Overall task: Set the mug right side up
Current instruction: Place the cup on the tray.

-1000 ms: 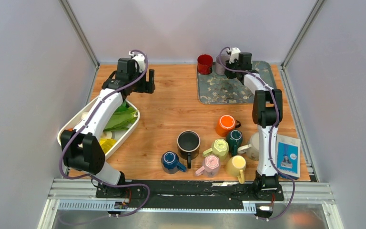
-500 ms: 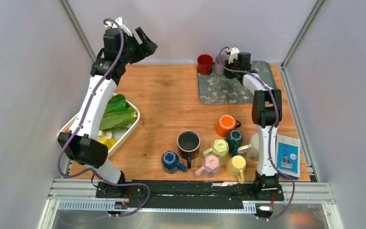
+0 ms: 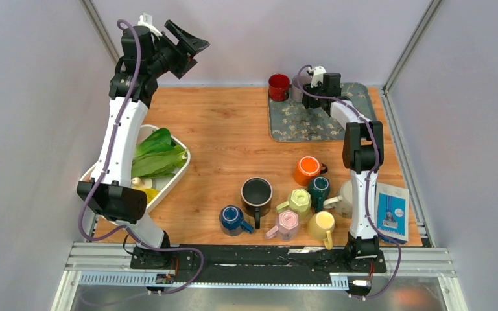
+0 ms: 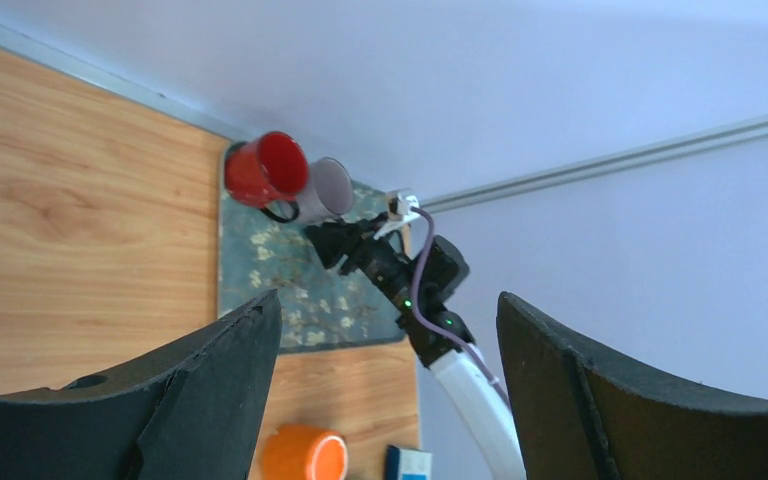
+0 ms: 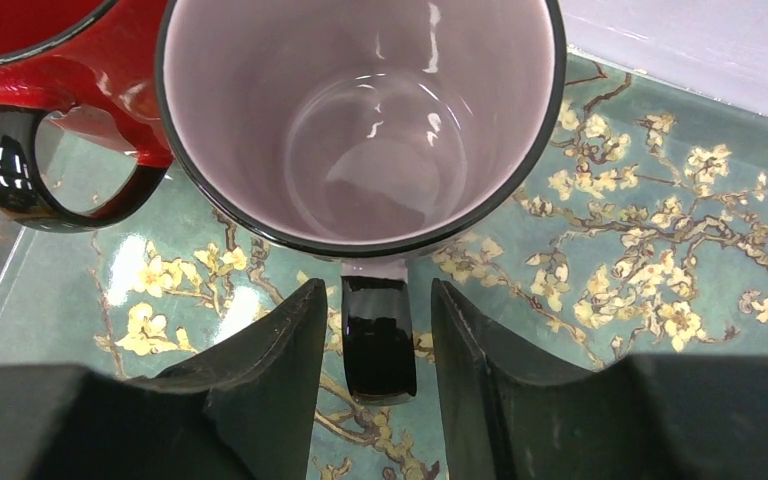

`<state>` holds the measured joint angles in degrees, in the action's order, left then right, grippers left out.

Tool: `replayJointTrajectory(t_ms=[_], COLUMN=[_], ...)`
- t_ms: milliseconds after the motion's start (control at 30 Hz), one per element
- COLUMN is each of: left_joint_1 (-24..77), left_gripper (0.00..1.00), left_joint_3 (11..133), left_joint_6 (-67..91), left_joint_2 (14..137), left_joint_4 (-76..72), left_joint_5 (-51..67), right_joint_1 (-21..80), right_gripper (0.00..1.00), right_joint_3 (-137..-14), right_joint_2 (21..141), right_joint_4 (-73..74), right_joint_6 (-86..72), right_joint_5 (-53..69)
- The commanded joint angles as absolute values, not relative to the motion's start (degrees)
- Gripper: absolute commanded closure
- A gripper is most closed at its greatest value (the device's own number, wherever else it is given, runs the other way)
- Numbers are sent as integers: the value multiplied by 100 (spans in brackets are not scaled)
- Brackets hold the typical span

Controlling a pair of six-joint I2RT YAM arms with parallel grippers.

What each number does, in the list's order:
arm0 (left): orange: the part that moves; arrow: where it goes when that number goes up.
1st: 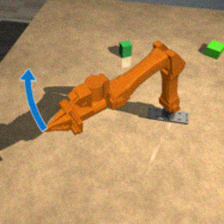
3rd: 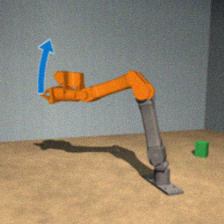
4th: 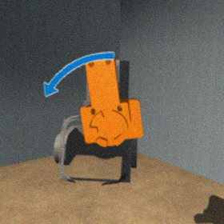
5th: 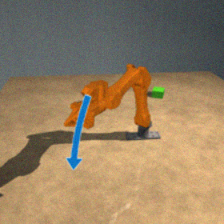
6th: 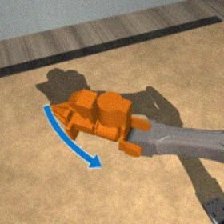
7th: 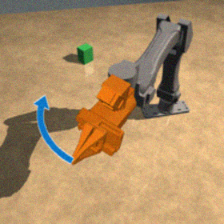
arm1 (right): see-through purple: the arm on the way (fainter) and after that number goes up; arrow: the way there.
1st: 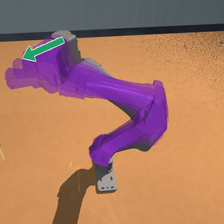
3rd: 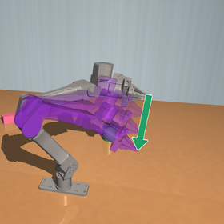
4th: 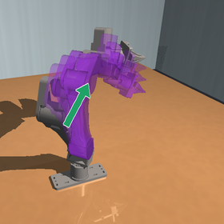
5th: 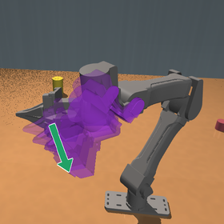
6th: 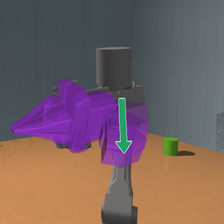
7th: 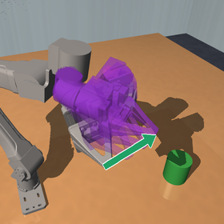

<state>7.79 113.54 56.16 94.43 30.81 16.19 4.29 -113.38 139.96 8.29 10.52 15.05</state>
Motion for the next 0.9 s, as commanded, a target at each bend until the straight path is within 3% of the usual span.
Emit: replayJointTrajectory(t_ms=[0, 667, 733, 767, 800, 867], left_joint_1=[659, 618, 585, 578, 577, 551], left_gripper=[14, 14, 14, 14, 14, 14], left_joint_3=[11423, 11331, 11228, 11023, 10855, 10151], left_joint_6=[6289, 6749, 6614, 6371, 6231, 5689], left_joint_2=[9555, 9582, 9536, 9455, 9386, 9121], left_joint_4=[2909, 2397, 2328, 2262, 1976, 1461], left_joint_5=[2224, 2691, 2733, 2773, 2974, 3306], right_joint_1=[431, 446, 443, 448, 448, 447], right_gripper=[54, 50, 41, 30, 6, 0], right_joint_3=[-11637, -11738, -11709, -11696, -11684, -11677], right_joint_2=[14011, 13935, 13875, 13832, 13785, 13649], right_joint_4=[727, 738, 734, 730, 727, 736], right_joint_6=[853, 834, 850, 852, 837, 727], right_joint_5=[1461, 1424, 1376, 1308, 1167, 1022])
